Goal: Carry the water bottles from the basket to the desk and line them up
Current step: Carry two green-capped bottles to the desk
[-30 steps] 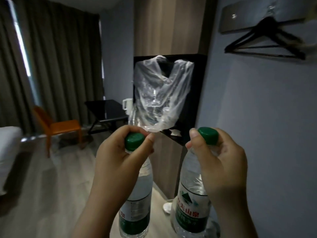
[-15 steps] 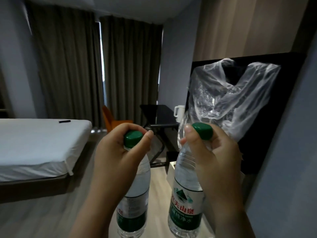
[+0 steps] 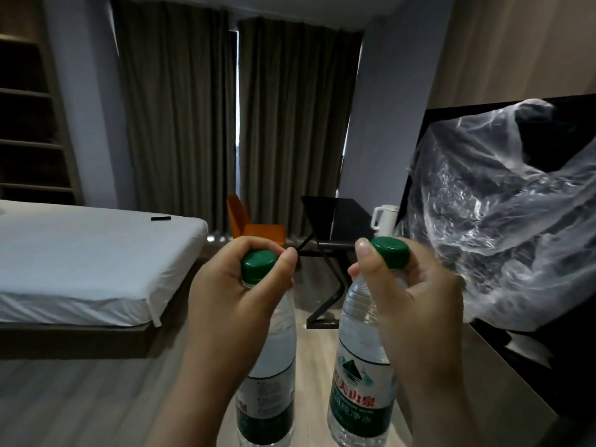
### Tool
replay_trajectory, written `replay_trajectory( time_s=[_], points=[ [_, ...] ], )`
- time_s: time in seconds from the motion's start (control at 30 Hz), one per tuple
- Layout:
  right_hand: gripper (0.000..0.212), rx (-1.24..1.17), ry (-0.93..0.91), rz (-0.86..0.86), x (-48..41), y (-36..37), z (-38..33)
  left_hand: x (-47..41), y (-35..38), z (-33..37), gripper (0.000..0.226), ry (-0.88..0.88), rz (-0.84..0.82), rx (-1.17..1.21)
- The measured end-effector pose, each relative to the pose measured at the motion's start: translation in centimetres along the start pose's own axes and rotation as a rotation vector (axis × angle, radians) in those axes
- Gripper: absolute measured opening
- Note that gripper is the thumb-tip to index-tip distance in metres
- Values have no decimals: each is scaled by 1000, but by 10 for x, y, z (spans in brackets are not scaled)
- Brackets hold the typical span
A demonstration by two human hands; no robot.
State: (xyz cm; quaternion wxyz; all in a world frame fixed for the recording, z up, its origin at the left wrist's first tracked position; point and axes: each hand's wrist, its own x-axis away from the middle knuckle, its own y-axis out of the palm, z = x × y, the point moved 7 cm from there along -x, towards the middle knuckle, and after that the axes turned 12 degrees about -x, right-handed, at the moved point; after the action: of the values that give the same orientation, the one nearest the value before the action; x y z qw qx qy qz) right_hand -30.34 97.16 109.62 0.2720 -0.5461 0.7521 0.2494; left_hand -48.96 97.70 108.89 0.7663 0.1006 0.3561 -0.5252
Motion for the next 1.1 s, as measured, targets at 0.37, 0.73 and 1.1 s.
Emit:
replay_trajectory(
  time_s=[0.37,0.73,1.1],
  points=[
    [25,7,-46,21,-126,97,104,-160,34,-109,9,38,22,-22],
    [25,11,13,17,-239,145,238,-281,117,-220,15,-19,4,-38],
    [24,-58,18,-26,-394,159,371,-416,232,-292,12,-29,50,-63]
  ],
)
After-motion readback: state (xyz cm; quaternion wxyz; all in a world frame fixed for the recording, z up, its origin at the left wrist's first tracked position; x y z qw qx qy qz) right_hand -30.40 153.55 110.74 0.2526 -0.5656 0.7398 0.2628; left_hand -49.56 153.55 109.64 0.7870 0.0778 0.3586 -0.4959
